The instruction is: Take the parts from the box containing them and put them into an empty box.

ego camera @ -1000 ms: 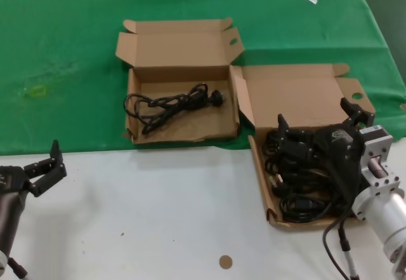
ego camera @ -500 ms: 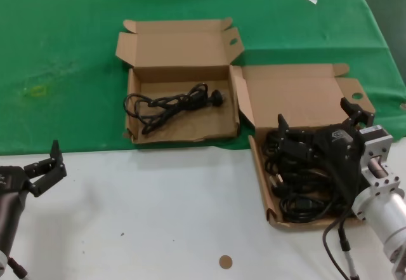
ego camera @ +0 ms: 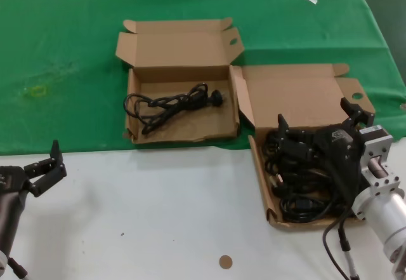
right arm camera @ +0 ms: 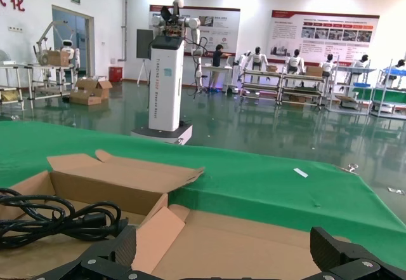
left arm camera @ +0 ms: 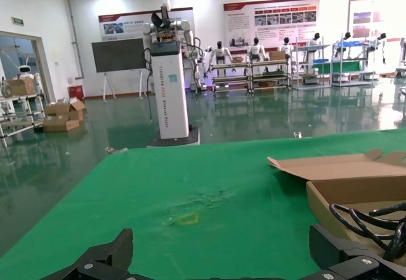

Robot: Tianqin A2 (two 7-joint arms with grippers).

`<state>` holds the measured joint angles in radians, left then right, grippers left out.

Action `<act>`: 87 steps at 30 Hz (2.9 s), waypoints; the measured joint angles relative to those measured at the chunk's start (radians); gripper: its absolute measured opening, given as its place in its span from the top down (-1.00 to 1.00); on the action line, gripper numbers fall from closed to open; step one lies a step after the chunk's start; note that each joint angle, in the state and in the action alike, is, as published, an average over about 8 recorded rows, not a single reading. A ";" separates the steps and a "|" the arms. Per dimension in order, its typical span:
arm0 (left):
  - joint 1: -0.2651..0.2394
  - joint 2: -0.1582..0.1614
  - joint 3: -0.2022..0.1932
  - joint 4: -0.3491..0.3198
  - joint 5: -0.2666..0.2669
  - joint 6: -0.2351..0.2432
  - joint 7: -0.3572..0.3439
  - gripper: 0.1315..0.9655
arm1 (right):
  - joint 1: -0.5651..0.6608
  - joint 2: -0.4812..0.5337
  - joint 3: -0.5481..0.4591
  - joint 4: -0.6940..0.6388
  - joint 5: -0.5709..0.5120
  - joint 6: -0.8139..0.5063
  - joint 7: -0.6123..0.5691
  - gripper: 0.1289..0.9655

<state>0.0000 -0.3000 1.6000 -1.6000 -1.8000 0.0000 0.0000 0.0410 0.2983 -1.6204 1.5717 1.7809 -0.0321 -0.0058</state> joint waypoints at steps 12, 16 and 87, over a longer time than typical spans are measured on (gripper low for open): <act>0.000 0.000 0.000 0.000 0.000 0.000 0.000 -1.00 | 0.000 0.000 0.000 0.000 0.000 0.000 0.000 -1.00; 0.000 0.000 0.000 0.000 0.000 0.000 0.000 -1.00 | 0.000 0.000 0.000 0.000 0.000 0.000 0.000 -1.00; 0.000 0.000 0.000 0.000 0.000 0.000 0.000 -1.00 | 0.000 0.000 0.000 0.000 0.000 0.000 0.000 -1.00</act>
<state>0.0000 -0.3000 1.6000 -1.6000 -1.8000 0.0000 0.0000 0.0410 0.2983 -1.6204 1.5717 1.7809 -0.0321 -0.0058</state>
